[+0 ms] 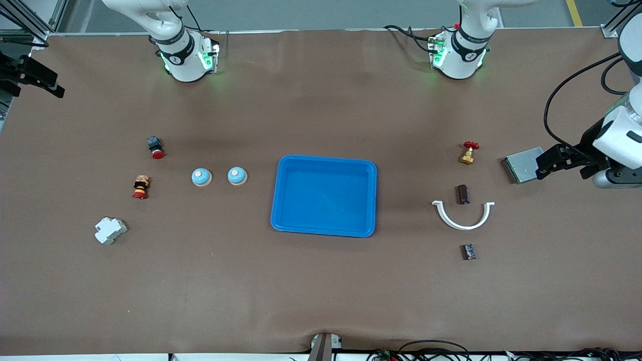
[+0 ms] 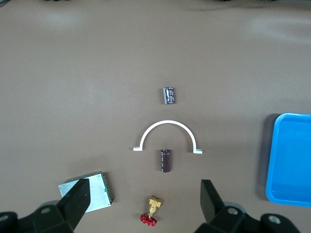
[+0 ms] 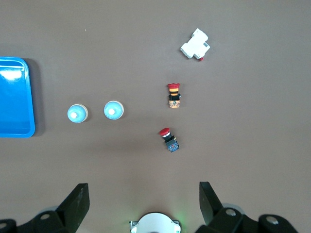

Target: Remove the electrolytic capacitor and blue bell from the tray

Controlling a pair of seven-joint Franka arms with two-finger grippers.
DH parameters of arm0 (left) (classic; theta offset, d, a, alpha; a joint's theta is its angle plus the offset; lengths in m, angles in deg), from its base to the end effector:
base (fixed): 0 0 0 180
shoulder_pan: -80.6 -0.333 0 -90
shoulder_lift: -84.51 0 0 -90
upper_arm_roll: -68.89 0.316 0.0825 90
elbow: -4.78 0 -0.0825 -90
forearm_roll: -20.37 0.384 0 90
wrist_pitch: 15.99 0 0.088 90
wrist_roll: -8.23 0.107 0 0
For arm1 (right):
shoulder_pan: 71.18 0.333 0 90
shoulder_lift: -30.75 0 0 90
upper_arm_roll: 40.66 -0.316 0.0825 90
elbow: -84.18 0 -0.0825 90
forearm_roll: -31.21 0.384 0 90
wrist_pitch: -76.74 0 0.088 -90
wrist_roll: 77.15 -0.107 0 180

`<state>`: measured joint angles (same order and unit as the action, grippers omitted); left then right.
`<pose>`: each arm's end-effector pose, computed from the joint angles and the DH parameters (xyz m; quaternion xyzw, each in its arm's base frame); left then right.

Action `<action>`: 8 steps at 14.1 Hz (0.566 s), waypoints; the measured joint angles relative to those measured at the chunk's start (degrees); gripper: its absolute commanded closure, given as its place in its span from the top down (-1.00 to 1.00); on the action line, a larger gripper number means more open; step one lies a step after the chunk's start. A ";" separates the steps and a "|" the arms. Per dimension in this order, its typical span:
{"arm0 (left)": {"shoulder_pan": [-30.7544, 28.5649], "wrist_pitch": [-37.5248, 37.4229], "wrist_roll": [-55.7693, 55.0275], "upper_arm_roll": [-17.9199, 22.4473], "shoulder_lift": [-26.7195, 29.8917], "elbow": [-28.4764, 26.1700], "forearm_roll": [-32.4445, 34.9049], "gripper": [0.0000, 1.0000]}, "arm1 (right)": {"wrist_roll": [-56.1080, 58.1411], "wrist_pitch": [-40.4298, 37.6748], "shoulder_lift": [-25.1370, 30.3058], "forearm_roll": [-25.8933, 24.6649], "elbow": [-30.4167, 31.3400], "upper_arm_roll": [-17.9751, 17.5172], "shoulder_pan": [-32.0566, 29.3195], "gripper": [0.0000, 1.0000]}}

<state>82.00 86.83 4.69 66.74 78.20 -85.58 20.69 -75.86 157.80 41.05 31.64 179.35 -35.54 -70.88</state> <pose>0.6056 -0.0359 0.5784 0.9986 -0.0003 0.0536 0.0026 0.4787 -0.0440 0.6622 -0.9989 0.0293 0.0329 0.0134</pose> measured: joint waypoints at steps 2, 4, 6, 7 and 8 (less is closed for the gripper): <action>0.02 0.00 0.00 0.00 -0.52 -0.14 0.00 1.00 | -0.01 0.00 0.00 -0.03 0.00 0.00 0.01 1.00; 0.03 0.00 0.00 0.00 -0.84 -0.14 0.00 1.00 | -0.05 0.04 0.00 -0.05 0.00 0.02 0.01 1.00; 0.03 0.00 0.02 0.00 -0.87 -0.13 0.00 1.00 | -0.09 0.26 0.00 -0.06 0.00 0.04 0.01 1.00; 0.02 0.00 0.03 0.01 -0.87 -0.14 0.00 1.00 | -0.10 0.51 0.00 -0.06 0.00 0.05 0.01 1.00; 0.02 0.00 0.05 0.02 -0.87 -0.14 0.00 1.00 | -0.12 0.80 0.00 -0.06 0.00 0.05 0.01 1.00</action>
<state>82.02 86.83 4.74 66.76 77.33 -85.72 20.69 -75.98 158.60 41.05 31.58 179.35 -35.49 -70.88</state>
